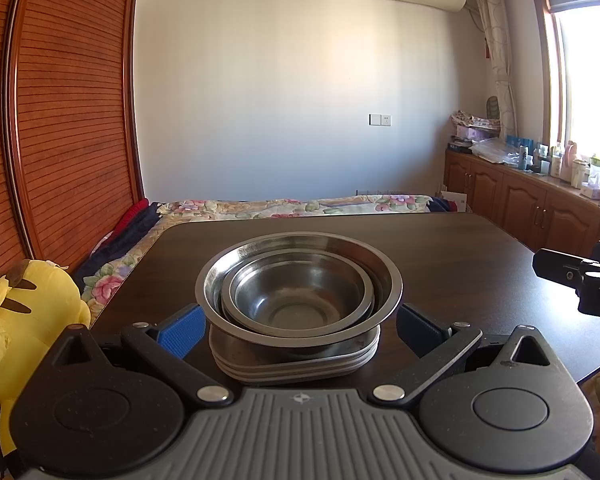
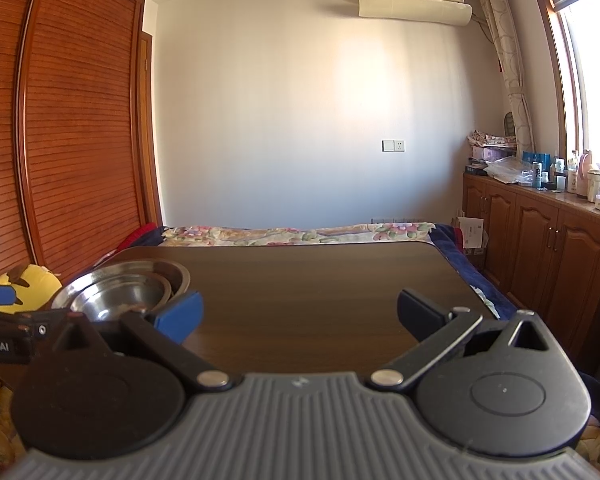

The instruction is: Organize plates and bowls

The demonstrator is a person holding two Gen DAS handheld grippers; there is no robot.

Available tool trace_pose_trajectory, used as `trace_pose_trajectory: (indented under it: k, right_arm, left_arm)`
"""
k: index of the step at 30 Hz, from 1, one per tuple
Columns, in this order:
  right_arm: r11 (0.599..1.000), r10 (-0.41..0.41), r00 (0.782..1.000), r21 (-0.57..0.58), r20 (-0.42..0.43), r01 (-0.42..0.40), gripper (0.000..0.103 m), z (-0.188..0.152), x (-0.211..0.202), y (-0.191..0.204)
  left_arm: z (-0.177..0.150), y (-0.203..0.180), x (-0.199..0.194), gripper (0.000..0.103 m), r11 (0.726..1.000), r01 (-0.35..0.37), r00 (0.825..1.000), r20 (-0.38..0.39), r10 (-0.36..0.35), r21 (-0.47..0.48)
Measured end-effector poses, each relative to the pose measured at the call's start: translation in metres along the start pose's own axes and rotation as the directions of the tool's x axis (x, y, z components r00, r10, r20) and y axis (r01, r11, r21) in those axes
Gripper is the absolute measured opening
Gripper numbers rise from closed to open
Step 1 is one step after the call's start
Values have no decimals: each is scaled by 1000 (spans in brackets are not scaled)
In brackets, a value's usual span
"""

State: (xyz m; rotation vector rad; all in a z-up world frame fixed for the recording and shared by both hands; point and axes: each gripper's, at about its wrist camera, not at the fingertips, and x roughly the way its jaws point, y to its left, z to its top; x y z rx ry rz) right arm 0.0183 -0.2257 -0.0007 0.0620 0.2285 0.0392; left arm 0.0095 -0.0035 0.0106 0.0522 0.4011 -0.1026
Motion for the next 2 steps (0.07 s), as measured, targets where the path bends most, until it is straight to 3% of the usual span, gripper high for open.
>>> trace_pose_trajectory:
  k: [2]
  right_arm:
    - [1000, 1, 1000, 0, 0, -1, 103, 0, 0, -1]
  left_arm:
    - [0, 0, 0, 103, 1000, -1, 1000, 0, 1, -2]
